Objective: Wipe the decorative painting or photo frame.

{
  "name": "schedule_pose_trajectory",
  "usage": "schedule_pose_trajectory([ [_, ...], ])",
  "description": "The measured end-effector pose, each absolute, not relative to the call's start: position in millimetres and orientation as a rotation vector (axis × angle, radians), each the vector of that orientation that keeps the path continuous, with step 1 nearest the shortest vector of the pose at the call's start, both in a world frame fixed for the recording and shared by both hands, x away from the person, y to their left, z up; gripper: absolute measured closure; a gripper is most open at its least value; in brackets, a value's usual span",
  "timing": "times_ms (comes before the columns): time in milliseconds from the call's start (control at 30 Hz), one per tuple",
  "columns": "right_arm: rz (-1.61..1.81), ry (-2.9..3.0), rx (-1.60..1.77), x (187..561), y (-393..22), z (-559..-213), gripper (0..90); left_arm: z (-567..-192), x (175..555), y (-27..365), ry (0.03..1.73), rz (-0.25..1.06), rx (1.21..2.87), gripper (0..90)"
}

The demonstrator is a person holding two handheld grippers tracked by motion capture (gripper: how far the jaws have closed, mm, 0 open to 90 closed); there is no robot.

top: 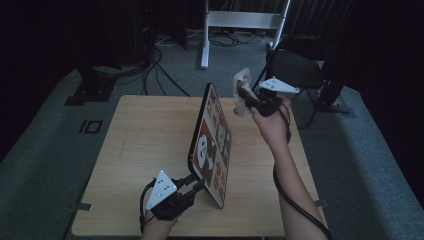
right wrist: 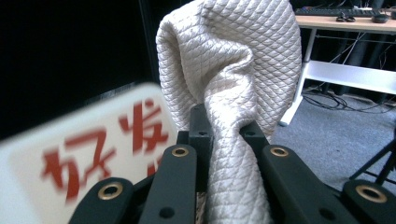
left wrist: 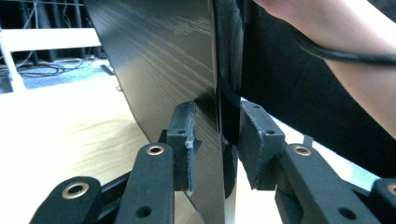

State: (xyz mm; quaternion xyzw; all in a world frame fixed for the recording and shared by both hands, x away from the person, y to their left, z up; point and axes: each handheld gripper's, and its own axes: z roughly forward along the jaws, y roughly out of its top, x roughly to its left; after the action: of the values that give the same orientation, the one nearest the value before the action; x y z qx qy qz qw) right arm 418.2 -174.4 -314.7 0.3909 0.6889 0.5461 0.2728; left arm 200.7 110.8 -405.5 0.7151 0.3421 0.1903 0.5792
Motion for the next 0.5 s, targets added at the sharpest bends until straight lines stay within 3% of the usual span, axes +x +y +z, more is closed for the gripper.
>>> schedule_pose_trajectory([
  [200, 1.476, 1.837, 1.056, 390.9, -198.4, -334.7, 80.9, -407.1, 200.2, 114.6, 0.819, 0.458, 1.657, 68.2],
  [300, 1.477, 1.835, 1.060, 383.8, -203.6, -340.9, 80.9, -409.7, 200.8, 114.1, 0.837, 0.465, 1.645, 59.4],
  [500, 1.458, 1.830, 1.070, 370.2, -213.8, -351.5, 80.9, -425.8, 201.7, 103.5, 0.905, 0.450, 1.618, 56.6],
])
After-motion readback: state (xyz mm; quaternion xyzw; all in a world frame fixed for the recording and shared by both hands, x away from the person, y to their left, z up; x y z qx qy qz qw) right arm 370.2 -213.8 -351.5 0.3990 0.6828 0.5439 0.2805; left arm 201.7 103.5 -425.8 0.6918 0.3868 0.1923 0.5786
